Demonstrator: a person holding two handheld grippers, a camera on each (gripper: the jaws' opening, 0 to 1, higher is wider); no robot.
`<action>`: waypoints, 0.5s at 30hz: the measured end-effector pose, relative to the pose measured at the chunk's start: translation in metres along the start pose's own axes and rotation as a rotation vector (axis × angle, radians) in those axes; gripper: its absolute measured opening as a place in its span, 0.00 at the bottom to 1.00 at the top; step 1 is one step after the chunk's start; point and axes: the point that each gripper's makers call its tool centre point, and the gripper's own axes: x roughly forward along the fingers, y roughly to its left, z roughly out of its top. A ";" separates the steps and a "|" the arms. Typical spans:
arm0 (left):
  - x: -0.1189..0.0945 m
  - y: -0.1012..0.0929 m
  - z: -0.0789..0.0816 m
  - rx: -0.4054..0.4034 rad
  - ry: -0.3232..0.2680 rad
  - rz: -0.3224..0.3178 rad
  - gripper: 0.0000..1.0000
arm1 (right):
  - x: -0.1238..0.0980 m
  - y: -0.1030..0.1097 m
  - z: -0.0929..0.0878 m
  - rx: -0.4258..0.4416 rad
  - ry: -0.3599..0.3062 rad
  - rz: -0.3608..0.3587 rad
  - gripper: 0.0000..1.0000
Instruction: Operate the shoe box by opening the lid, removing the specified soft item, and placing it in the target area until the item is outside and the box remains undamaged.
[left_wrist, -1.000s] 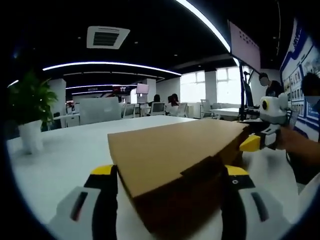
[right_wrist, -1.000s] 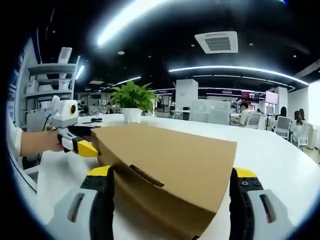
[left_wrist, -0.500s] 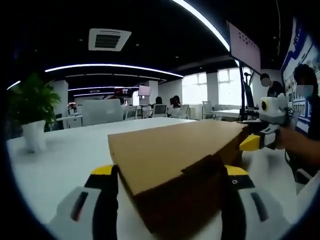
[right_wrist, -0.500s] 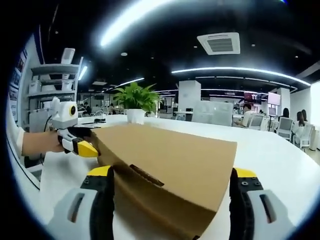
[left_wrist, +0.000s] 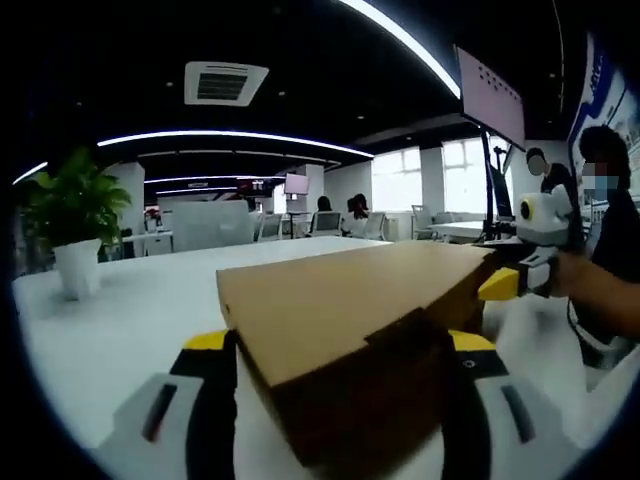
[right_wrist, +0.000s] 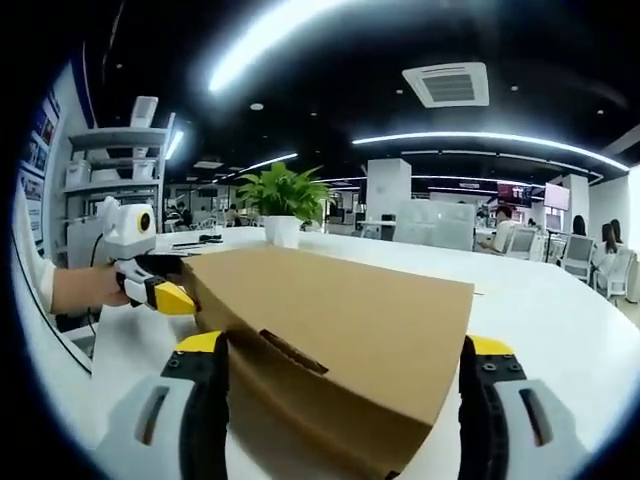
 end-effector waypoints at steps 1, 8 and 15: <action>-0.002 -0.001 0.000 -0.001 -0.004 0.003 0.85 | -0.001 0.001 0.000 0.000 -0.003 0.003 0.98; -0.008 -0.005 -0.001 0.000 -0.004 0.004 0.85 | -0.008 0.007 -0.001 -0.003 -0.009 0.011 0.98; -0.009 -0.008 -0.002 0.002 -0.012 0.010 0.84 | -0.014 0.008 -0.002 -0.004 0.001 0.020 0.98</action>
